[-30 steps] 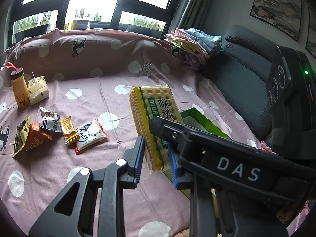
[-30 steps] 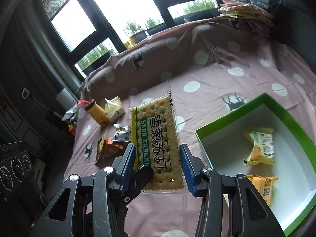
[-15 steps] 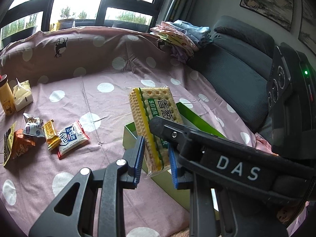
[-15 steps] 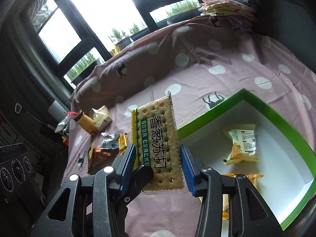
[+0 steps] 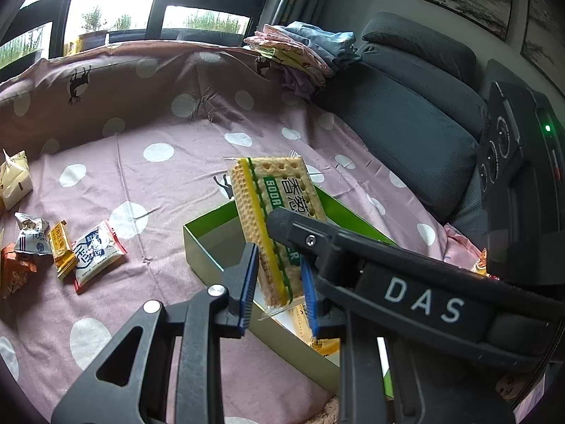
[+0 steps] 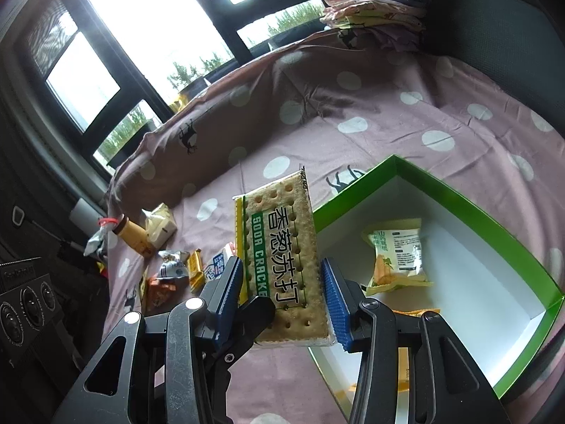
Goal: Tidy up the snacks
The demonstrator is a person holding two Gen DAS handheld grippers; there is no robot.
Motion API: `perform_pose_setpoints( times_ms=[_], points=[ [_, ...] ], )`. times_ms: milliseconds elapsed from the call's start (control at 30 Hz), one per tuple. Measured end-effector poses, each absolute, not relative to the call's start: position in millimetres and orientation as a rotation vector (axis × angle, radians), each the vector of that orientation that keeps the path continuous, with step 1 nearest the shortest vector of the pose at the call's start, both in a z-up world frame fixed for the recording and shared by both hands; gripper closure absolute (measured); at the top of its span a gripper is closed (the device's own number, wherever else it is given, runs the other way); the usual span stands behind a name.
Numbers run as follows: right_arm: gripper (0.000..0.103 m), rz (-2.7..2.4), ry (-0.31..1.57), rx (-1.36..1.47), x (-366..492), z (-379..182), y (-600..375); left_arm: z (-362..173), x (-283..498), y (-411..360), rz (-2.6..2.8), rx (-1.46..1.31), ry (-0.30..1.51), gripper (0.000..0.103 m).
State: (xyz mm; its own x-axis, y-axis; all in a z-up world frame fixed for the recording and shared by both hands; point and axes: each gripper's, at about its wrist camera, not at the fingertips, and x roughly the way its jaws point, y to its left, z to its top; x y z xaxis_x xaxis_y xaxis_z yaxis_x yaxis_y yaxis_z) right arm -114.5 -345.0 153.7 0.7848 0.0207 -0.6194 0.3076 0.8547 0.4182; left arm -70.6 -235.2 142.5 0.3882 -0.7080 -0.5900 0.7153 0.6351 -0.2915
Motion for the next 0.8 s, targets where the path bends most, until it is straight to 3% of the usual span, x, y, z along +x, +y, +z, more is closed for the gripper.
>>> perform_pose_setpoints(
  times_ms=[800],
  points=[
    [0.054, -0.277, 0.696, 0.590, -125.2, 137.3, -381.3, 125.8, -66.9, -277.8, -1.006, 0.051, 0.838, 0.081]
  ],
)
